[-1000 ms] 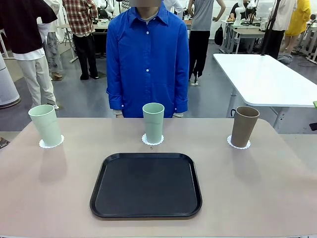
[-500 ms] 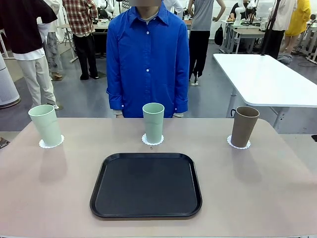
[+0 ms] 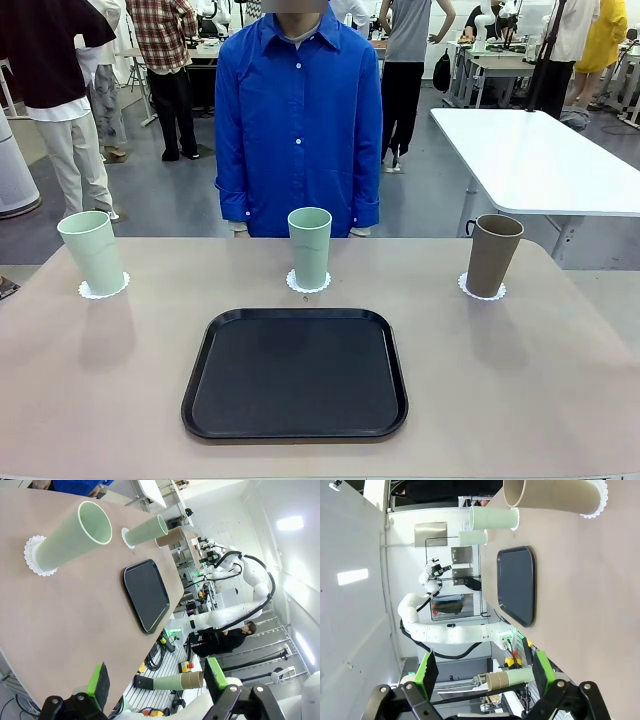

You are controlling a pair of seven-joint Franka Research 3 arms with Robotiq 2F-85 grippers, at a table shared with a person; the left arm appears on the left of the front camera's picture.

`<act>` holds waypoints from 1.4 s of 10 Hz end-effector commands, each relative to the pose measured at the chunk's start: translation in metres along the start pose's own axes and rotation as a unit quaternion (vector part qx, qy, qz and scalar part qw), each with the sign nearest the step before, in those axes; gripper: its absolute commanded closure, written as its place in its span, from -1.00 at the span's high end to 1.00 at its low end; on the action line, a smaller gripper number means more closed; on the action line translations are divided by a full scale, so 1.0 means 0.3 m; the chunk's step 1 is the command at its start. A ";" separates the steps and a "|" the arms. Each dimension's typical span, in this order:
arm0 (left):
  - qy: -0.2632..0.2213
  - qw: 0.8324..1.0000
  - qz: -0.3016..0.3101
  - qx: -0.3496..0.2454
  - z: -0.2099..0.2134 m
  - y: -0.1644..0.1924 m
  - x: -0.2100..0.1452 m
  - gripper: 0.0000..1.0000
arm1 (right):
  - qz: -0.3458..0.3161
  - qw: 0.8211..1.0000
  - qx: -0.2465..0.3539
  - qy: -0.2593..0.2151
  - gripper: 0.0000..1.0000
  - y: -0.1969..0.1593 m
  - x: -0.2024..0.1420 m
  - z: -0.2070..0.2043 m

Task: Place coasters on the table and set cups on them.
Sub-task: Take one Reusable plastic cup from the Flat Tray and place it on a coaster set by the human.

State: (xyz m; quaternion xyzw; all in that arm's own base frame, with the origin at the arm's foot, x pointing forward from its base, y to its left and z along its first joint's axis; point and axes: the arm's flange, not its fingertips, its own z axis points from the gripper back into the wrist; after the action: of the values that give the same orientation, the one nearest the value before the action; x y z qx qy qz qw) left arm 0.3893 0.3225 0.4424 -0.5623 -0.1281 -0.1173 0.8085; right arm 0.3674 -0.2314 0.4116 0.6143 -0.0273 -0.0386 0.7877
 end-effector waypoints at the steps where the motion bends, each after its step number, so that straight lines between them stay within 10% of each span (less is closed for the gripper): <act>1: 0.000 1.000 0.001 0.003 0.002 -0.010 0.000 1.00 | -0.006 1.000 -0.017 0.001 1.00 0.017 -0.014 -0.029; 6: 0.000 1.000 0.001 0.003 0.002 -0.010 0.000 1.00 | 0.013 0.994 -0.057 -0.087 1.00 0.100 -0.064 -0.032; 14: 0.000 1.000 0.001 0.003 0.002 -0.010 0.000 1.00 | 0.024 0.995 -0.063 -0.079 1.00 0.106 -0.062 0.003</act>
State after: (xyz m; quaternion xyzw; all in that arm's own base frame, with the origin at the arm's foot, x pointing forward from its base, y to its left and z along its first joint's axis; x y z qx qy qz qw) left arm 0.3894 0.3225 0.4424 -0.5624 -0.1280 -0.1173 0.8085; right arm 0.3495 -0.2188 0.4415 0.5543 -0.0997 -0.0771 0.8227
